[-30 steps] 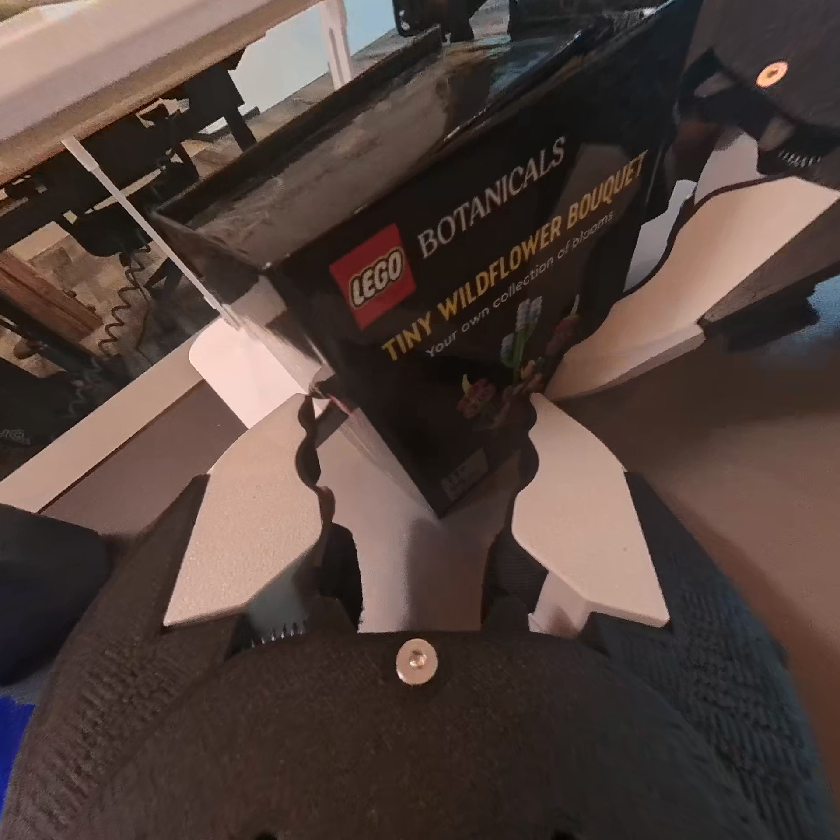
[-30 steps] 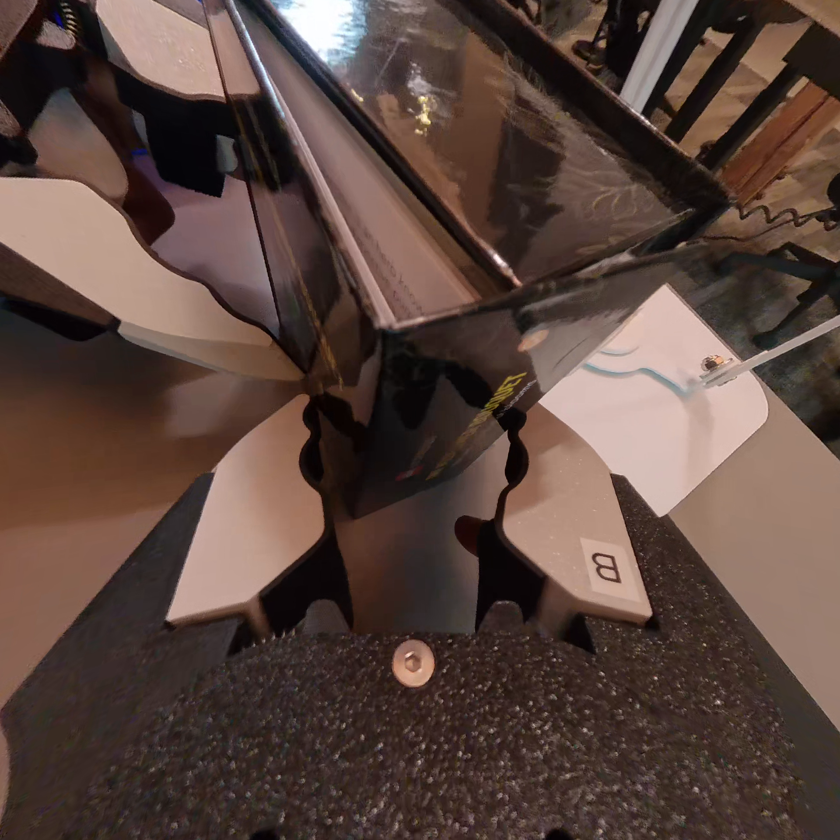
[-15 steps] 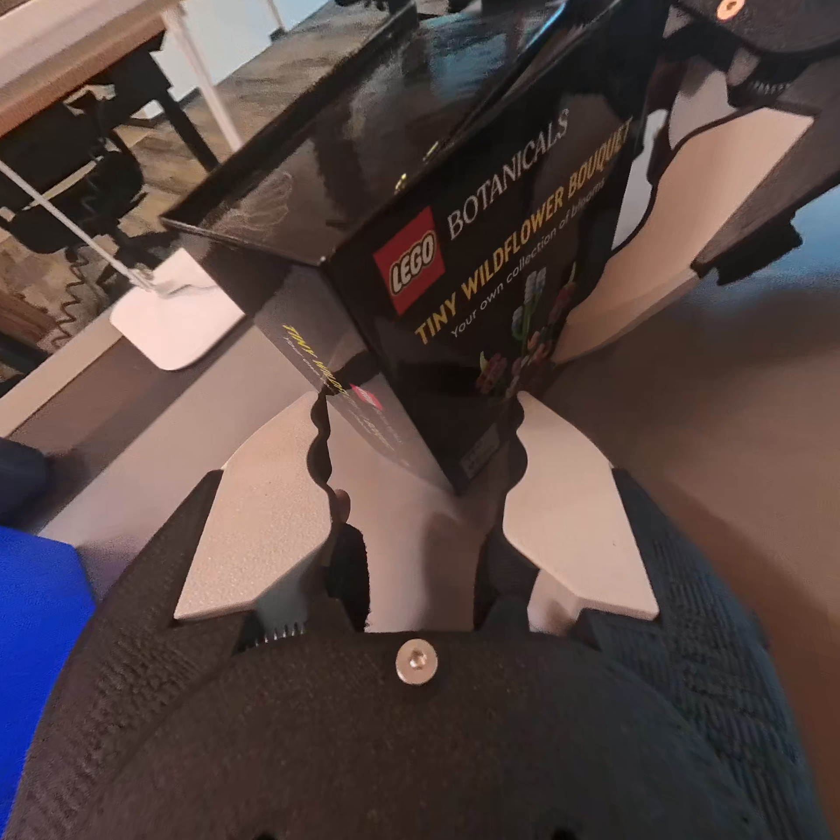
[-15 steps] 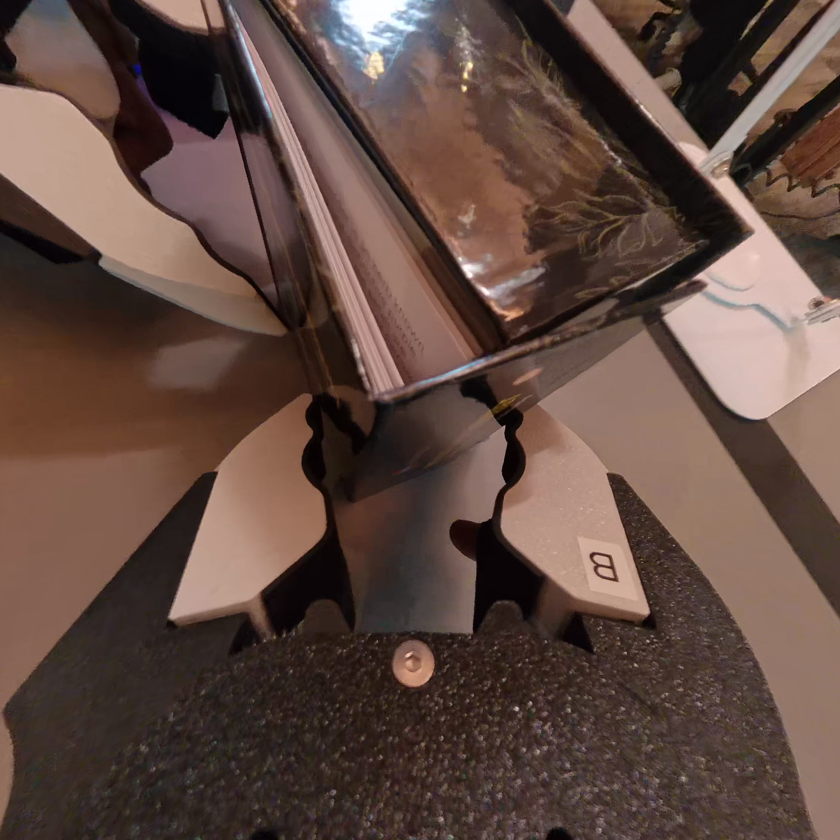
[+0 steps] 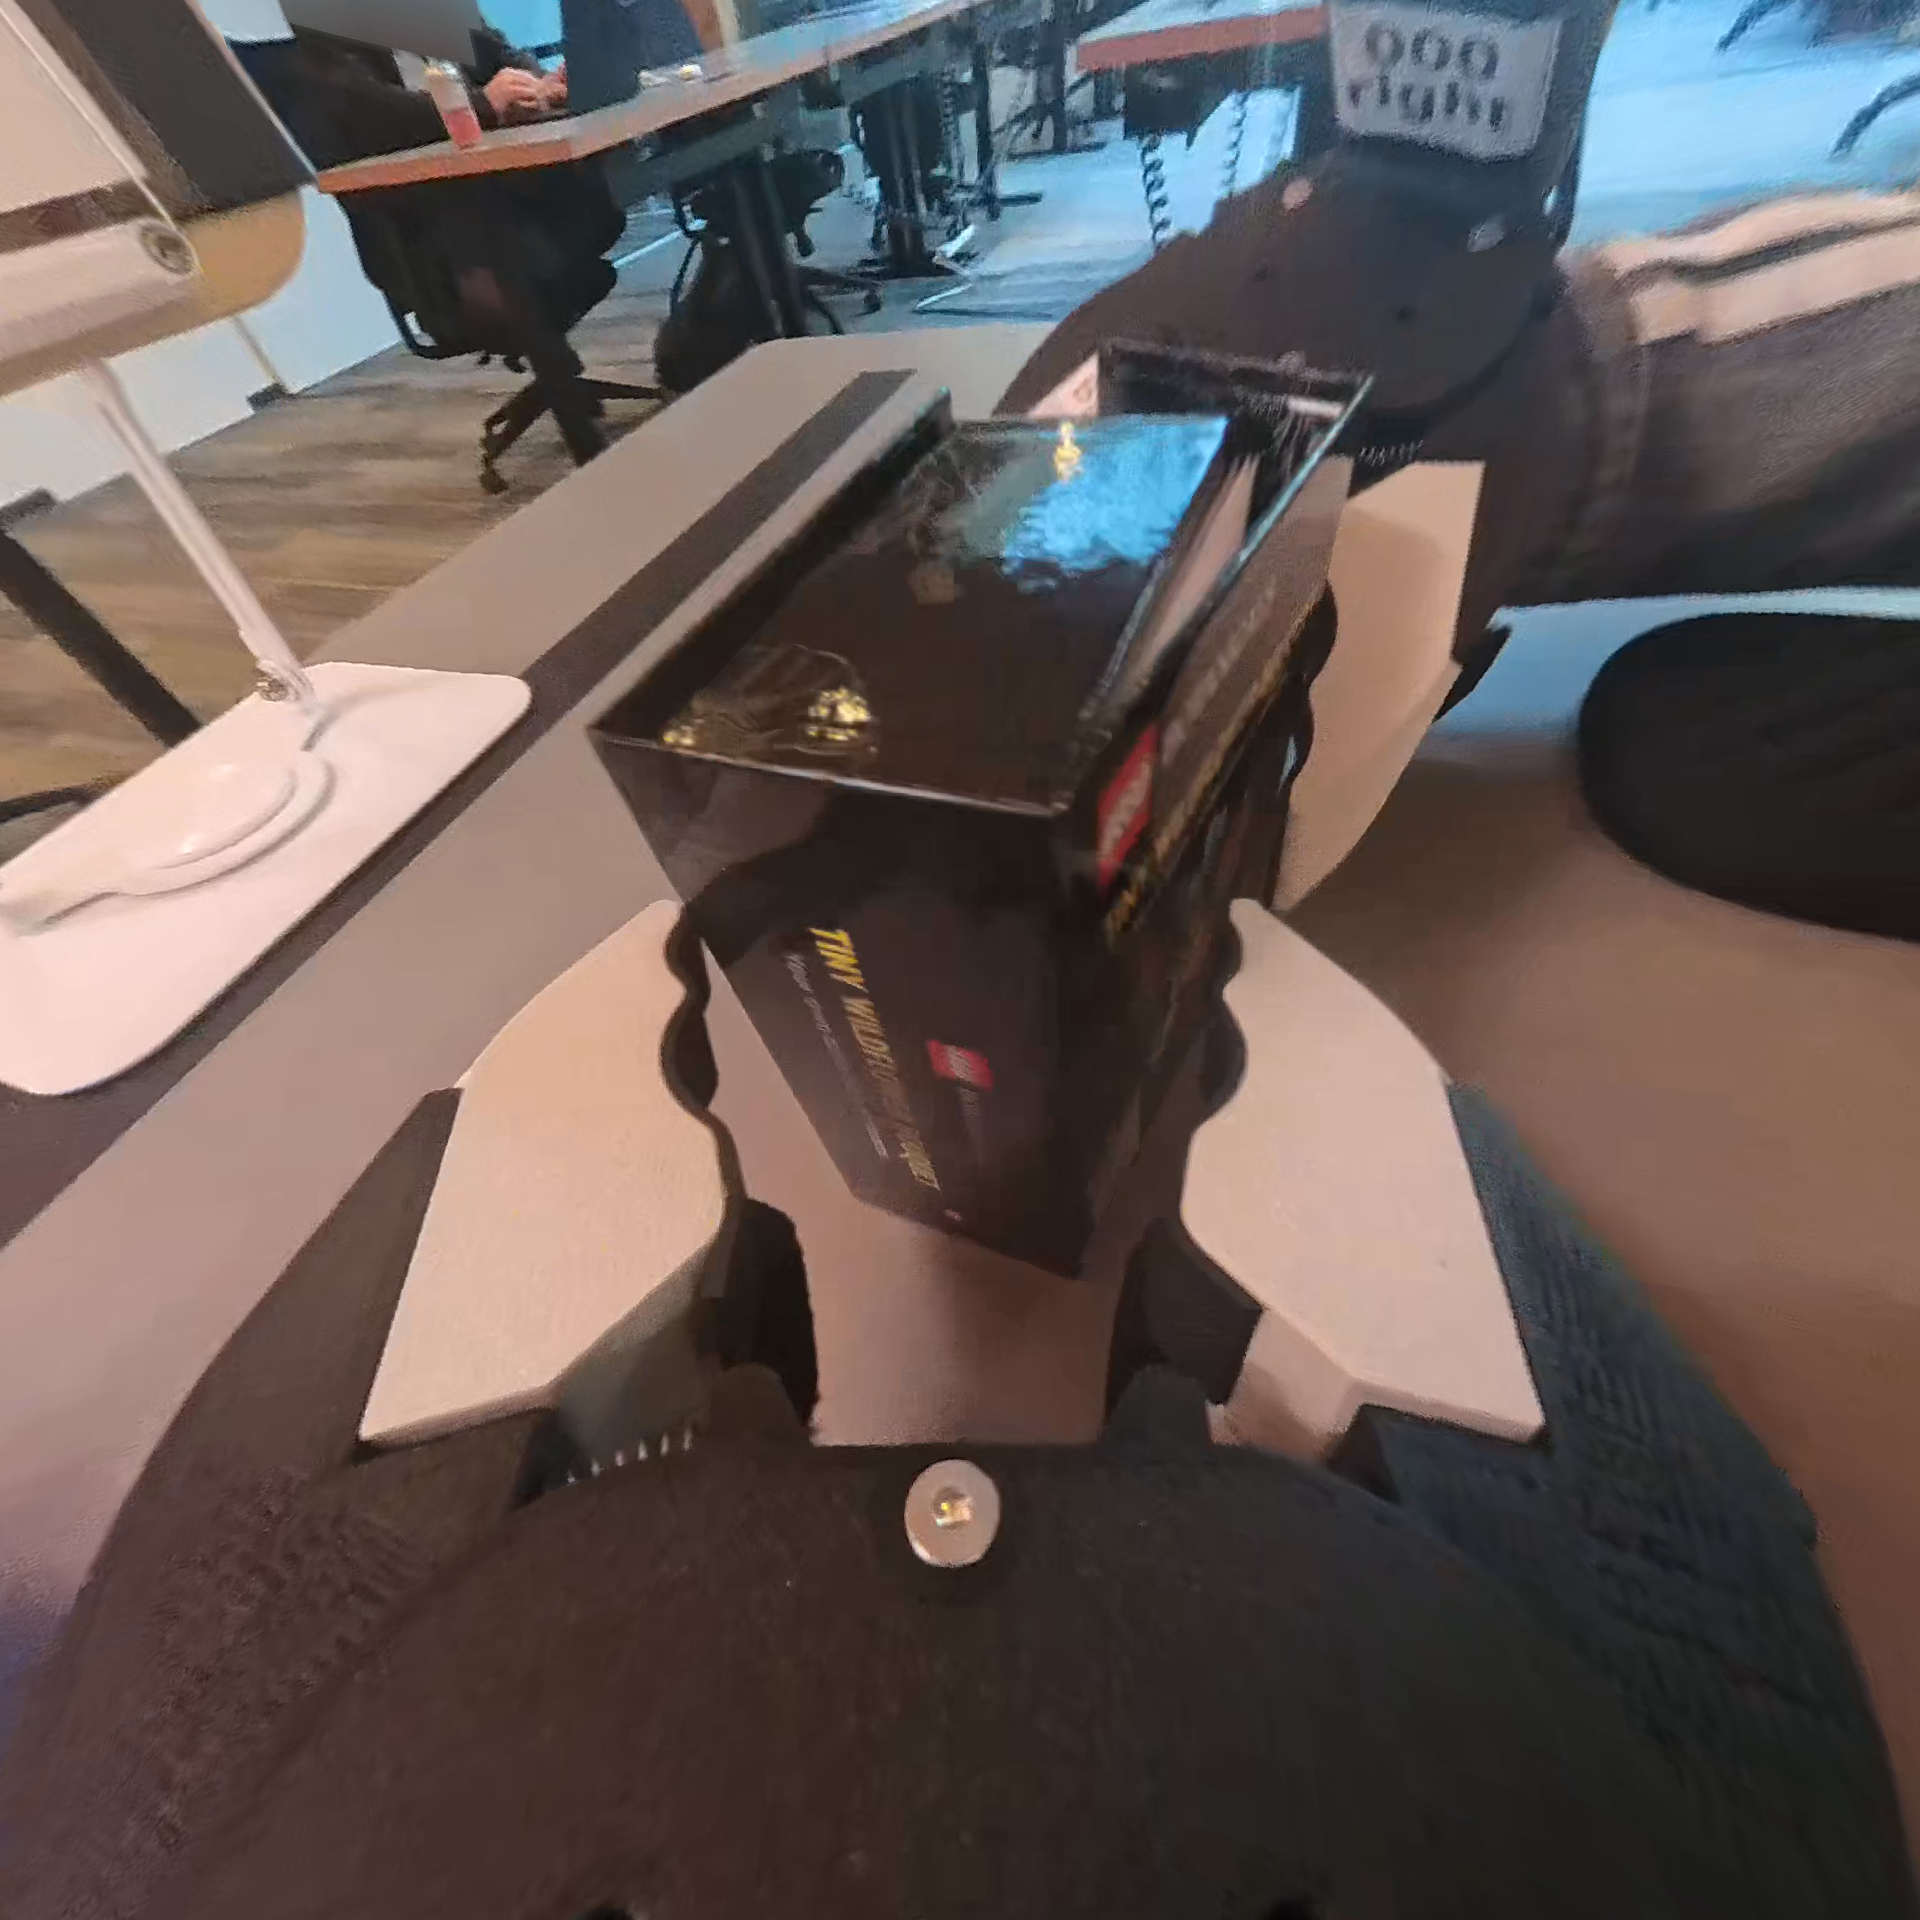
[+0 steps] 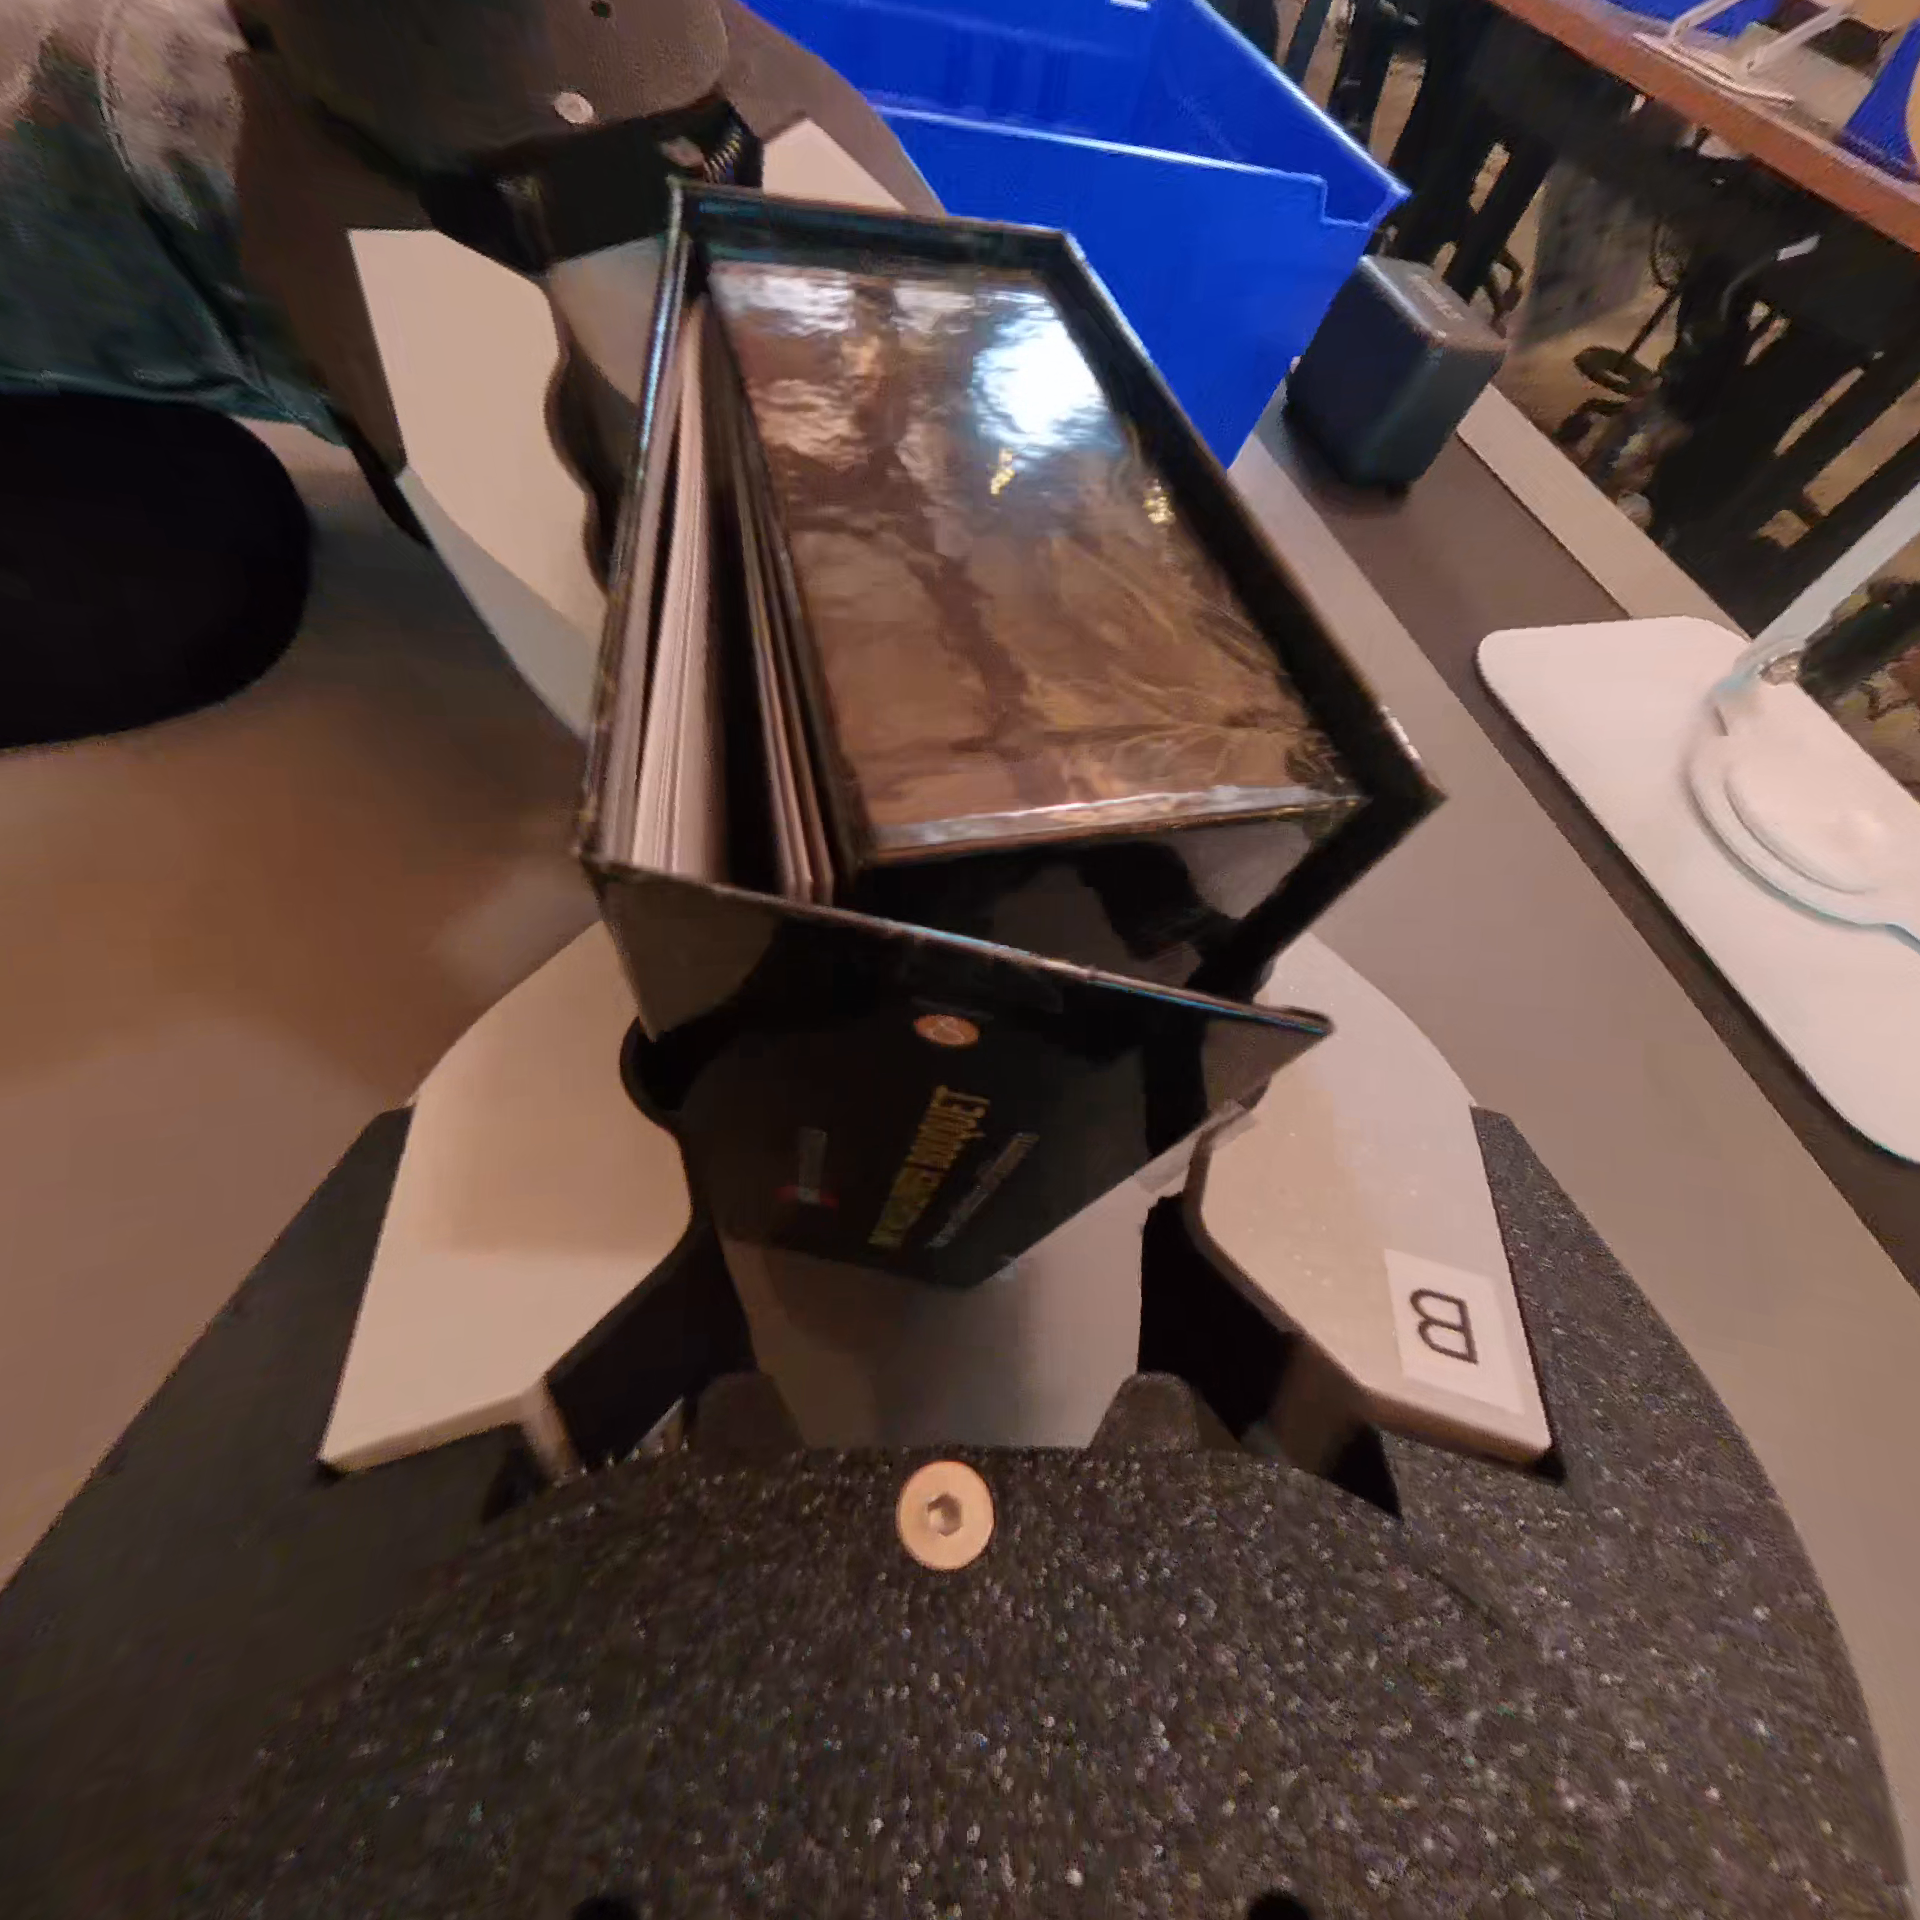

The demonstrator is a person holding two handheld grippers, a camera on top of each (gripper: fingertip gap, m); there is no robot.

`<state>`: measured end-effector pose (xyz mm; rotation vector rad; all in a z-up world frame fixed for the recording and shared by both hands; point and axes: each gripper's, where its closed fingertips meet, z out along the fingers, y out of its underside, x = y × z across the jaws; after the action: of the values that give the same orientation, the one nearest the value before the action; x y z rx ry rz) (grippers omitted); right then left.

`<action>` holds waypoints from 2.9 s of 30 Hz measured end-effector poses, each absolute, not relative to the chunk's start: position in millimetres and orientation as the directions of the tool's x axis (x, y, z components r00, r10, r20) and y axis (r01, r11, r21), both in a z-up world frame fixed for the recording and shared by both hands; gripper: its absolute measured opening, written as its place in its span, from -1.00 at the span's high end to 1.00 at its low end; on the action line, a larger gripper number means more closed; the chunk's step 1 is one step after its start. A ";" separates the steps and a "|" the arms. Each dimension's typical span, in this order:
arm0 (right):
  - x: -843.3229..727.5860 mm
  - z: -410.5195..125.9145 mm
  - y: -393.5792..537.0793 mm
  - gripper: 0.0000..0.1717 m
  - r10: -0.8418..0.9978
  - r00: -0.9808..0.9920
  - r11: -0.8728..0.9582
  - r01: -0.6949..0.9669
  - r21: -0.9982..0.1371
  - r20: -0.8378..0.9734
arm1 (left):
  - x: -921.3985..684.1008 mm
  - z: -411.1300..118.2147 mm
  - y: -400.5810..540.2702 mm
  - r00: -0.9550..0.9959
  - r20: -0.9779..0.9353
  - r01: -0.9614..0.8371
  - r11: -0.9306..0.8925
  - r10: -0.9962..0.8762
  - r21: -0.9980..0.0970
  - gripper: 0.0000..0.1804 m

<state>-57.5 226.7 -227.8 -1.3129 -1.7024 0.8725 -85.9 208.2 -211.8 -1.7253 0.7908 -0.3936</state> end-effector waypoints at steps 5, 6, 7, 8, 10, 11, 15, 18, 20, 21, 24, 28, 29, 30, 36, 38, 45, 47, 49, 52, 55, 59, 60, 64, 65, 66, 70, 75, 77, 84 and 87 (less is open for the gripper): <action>-56.8 -224.1 216.7 -0.13 0.957 -0.229 0.256 0.364 -0.895 0.180 | -77.8 -208.2 194.0 0.650 -0.118 -0.288 -0.101 -0.751 -0.952 0.14; -54.5 -222.8 212.6 -0.11 0.952 -0.246 0.262 0.349 -0.900 0.182 | -75.9 -207.7 189.4 0.638 -0.125 -0.289 -0.086 -0.760 -0.953 0.16; -51.8 -221.2 207.9 -0.08 0.949 -0.261 0.258 0.335 -0.906 0.174 | -74.1 -207.1 185.7 0.630 -0.136 -0.289 -0.069 -0.764 -0.955 0.16; -48.6 -219.5 202.6 -0.05 0.946 -0.281 0.251 0.323 -0.912 0.161 | -72.2 -206.5 181.2 0.618 -0.144 -0.288 -0.052 -0.773 -0.956 0.17; -40.7 -217.2 190.4 0.06 0.935 -0.333 0.233 0.303 -0.924 0.127 | -68.5 -206.3 171.1 0.585 -0.128 -0.274 -0.046 -0.801 -0.961 0.18; -36.7 -216.7 184.2 0.18 0.925 -0.366 0.224 0.295 -0.929 0.106 | -66.4 -206.0 166.0 0.565 -0.111 -0.262 -0.050 -0.818 -0.964 0.19; -27.1 -216.1 167.9 0.20 0.905 -0.420 0.208 0.278 -0.938 0.076 | -60.0 -205.6 154.2 0.525 -0.086 -0.234 -0.047 -0.847 -0.971 0.19; -25.7 -215.9 164.8 0.20 0.899 -0.433 0.194 0.263 -0.945 0.063 | -58.3 -205.7 150.3 0.516 -0.069 -0.222 -0.056 -0.854 -0.973 0.19; -28.1 -215.9 168.2 0.18 0.912 -0.406 0.192 0.279 -0.941 0.065 | -60.1 -206.6 150.6 0.530 -0.067 -0.229 -0.066 -0.845 -0.971 0.19; -28.6 -216.8 174.4 0.04 0.939 -0.336 0.183 0.315 -0.931 0.071 | -60.7 -207.1 150.7 0.535 -0.064 -0.231 -0.072 -0.843 -0.970 0.19; -18.6 -221.7 193.1 -0.28 0.995 -0.061 0.102 0.466 -0.879 0.083 | -60.4 -206.8 149.1 0.537 -0.094 -0.254 -0.055 -0.838 -0.966 0.19; 3.4 -221.3 191.6 -0.12 0.949 0.292 -0.057 0.519 -0.853 0.115 | -60.1 -205.8 146.7 0.547 -0.109 -0.270 -0.053 -0.830 -0.961 0.19; 4.7 -221.7 185.3 0.01 0.938 0.332 -0.087 0.506 -0.858 0.101 | -60.0 -205.9 146.5 0.549 -0.108 -0.272 -0.055 -0.829 -0.961 0.19; 3.9 -221.8 178.0 0.18 0.935 0.343 -0.095 0.494 -0.864 0.093 | -60.2 -206.2 146.6 0.551 -0.105 -0.273 -0.060 -0.828 -0.960 0.19; -7.5 -218.3 162.7 0.54 0.950 0.259 0.031 0.488 -0.873 0.178 | -60.7 -207.4 149.2 0.546 -0.054 -0.252 -0.102 -0.836 -0.962 0.20; -8.2 -218.3 162.1 0.54 0.954 0.228 0.059 0.492 -0.868 0.195 | -60.5 -207.3 149.1 0.547 -0.050 -0.244 -0.102 -0.835 -0.964 0.20; -9.0 -218.2 163.3 0.55 0.961 0.147 0.136 0.489 -0.862 0.235 | -60.9 -206.9 148.6 0.556 -0.047 -0.238 -0.105 -0.830 -0.966 0.20; -9.0 -218.0 163.3 0.55 0.963 0.137 0.141 0.478 -0.867 0.232 | -60.6 -206.4 148.0 0.559 -0.043 -0.224 -0.101 -0.828 -0.969 0.20; -9.2 -218.0 163.7 0.55 0.966 0.123 0.145 0.464 -0.874 0.226 | -60.5 -206.0 147.4 0.564 -0.044 -0.217 -0.097 -0.824 -0.971 0.20; -9.0 -218.1 164.2 0.56 0.971 0.095 0.157 0.434 -0.887 0.218 | -60.1 -205.3 148.1 0.586 -0.059 -0.214 -0.084 -0.808 -0.973 0.19; -8.4 -217.8 162.4 0.56 0.980 0.090 0.124 0.412 -0.903 0.175 | -64.5 -210.2 151.1 0.634 -0.127 -0.271 -0.066 -0.763 -0.960 0.10; -7.0 -214.0 159.4 0.45 0.986 0.094 0.087 0.398 -0.913 0.135 | -79.8 -202.1 146.7 0.735 -0.157 -0.288 -0.094 -0.659 -0.953 -0.12; -7.0 -214.6 158.8 0.39 0.987 0.092 0.085 0.405 -0.911 0.133 | -81.8 -198.2 142.7 0.747 -0.156 -0.277 -0.089 -0.646 -0.957 -0.12; -0.9 -219.4 161.2 -0.12 0.983 0.116 0.073 0.452 -0.889 0.139 | -101.5 -199.5 131.8 0.842 -0.174 -0.320 -0.214 -0.510 -0.923 -0.35; 1.2 -217.8 160.8 -0.30 0.983 0.130 0.060 0.445 -0.893 0.131 | -111.4 -201.1 129.0 0.882 -0.185 -0.321 -0.264 -0.434 -0.909 -0.39; 3.5 -214.2 162.0 -0.46 0.979 0.165 0.041 0.426 -0.904 0.122 | -125.4 -201.1 126.0 0.928 -0.194 -0.297 -0.317 -0.318 -0.901 -0.46; 17.0 -191.3 165.2 -0.72 0.915 0.401 -0.064 0.274 -0.960 0.053 | -133.8 -191.2 97.5 0.988 -0.142 -0.154 -0.342 -0.060 -0.927 -0.63; 34.4 -176.0 150.0 -0.72 0.800 0.600 -0.112 0.151 -0.982 0.001 | -131.6 -173.0 73.8 0.984 -0.109 -0.077 -0.215 0.144 -0.974 -0.61; 38.4 -173.2 141.6 -0.72 0.774 0.632 -0.136 0.119 -0.983 -0.031 | -120.9 -162.4 71.4 0.989 -0.035 -0.018 -0.114 0.145 -0.993 -0.62; 47.2 -165.3 118.5 -0.72 0.748 0.664 -0.103 0.082 -0.991 -0.023 | -86.4 -158.8 62.4 0.995 -0.066 -0.058 -0.113 0.071 -0.992 -0.61; 45.4 -170.4 112.3 -0.72 0.753 0.658 -0.099 0.120 -0.988 0.004 | -75.6 -171.1 57.1 0.994 -0.100 -0.094 -0.151 0.035 -0.984 -0.60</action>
<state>45.4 112.3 -170.4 -1.6083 -0.7343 0.6219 -75.6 57.1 -171.1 -1.7188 0.0440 0.1128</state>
